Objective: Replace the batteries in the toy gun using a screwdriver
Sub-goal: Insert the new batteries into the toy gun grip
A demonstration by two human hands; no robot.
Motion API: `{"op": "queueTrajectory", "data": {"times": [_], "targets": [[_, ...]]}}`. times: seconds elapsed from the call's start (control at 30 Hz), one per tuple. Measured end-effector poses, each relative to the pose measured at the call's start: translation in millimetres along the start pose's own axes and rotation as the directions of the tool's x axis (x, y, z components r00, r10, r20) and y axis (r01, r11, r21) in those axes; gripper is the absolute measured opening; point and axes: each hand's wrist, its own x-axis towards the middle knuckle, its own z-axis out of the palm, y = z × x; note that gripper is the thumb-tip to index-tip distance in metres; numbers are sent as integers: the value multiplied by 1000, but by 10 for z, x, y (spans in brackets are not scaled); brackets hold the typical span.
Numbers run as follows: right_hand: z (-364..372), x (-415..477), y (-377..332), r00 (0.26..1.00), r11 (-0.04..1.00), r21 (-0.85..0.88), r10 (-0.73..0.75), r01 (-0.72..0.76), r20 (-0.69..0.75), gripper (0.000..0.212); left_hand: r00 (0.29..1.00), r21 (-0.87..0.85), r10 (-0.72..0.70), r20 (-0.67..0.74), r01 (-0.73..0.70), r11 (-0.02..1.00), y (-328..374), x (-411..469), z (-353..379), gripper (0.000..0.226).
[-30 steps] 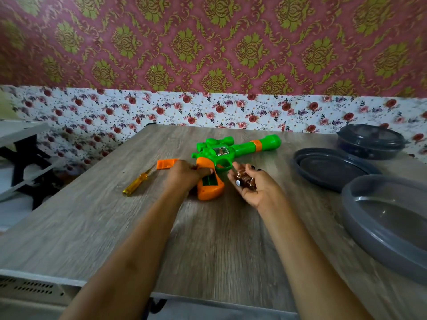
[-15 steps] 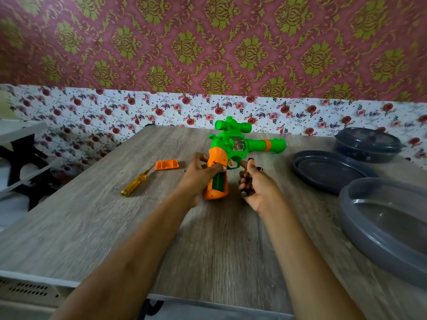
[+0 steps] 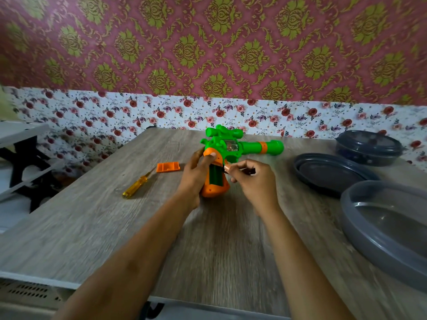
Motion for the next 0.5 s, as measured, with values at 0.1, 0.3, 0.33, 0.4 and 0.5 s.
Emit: {"op": "queueTrajectory", "data": {"times": [0.1, 0.3, 0.33, 0.4, 0.5], "targets": [[26, -26, -22, 985, 971, -163, -171, 173, 21, 11, 1000, -35, 2, 1, -2, 999, 8, -2, 17, 48], [20, -61, -66, 961, 926, -259, -252, 274, 115, 17, 999, -68, -21, -26, 19, 998, 17, -5, 14, 45], [11, -59, -65, 959, 923, -269, -251, 277, 130, 18, 999, -78, -22, -25, 20, 997, 16, -1, 13, 46], [-4, -61, -66, 961, 920, -280, -248, 274, 125, 21, 1000, -80, -8, -14, 7, 997, 20, -3, 17, 45], [-29, -59, -69, 963, 919, -288, -261, 268, 65, 14, 1000, -92, 2, -10, -3, 996, 24, -17, 25, 43]]}}
